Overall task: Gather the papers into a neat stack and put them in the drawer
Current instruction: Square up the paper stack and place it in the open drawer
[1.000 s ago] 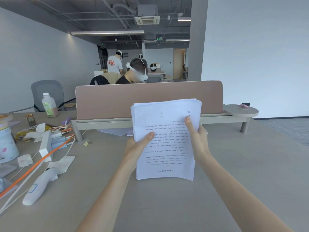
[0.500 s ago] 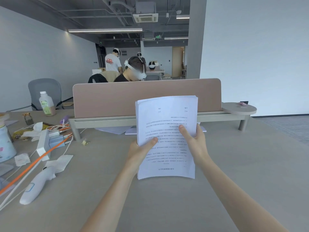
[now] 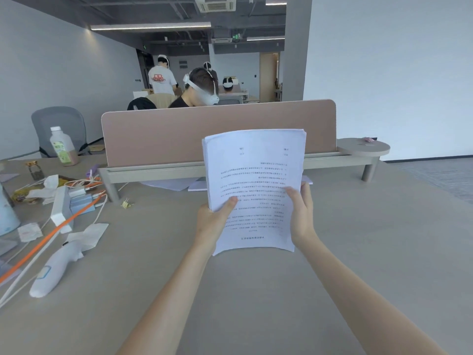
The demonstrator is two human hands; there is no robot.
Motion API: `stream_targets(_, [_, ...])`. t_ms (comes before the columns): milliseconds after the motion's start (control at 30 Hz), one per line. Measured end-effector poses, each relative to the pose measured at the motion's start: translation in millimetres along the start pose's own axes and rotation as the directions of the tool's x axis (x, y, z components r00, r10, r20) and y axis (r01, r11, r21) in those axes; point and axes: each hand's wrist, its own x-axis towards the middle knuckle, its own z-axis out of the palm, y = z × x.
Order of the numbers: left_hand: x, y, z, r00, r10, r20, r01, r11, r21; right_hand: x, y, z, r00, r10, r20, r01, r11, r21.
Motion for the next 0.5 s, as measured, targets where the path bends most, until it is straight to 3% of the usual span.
stream_targets(100, [2, 4, 0, 1.000, 0.014, 0.022, -0.013, 1.000, -0.018, 4, -6, 2, 1.000, -0.020, -0.016, 0.020, 1.000, -0.021])
stream_targets(233, [2, -12, 0, 0.999, -0.043, 0.000, 0.043, 0.999, 0.006, -3, 9, 3, 0.995, 0.088, 0.038, -0.086, 0.996, -0.039])
stream_targets(500, [8, -14, 1, 0.999, -0.040, 0.014, 0.039, 0.999, 0.038, 8, 37, -7, 0.989, 0.130, -0.071, -0.138, 0.981, -0.138])
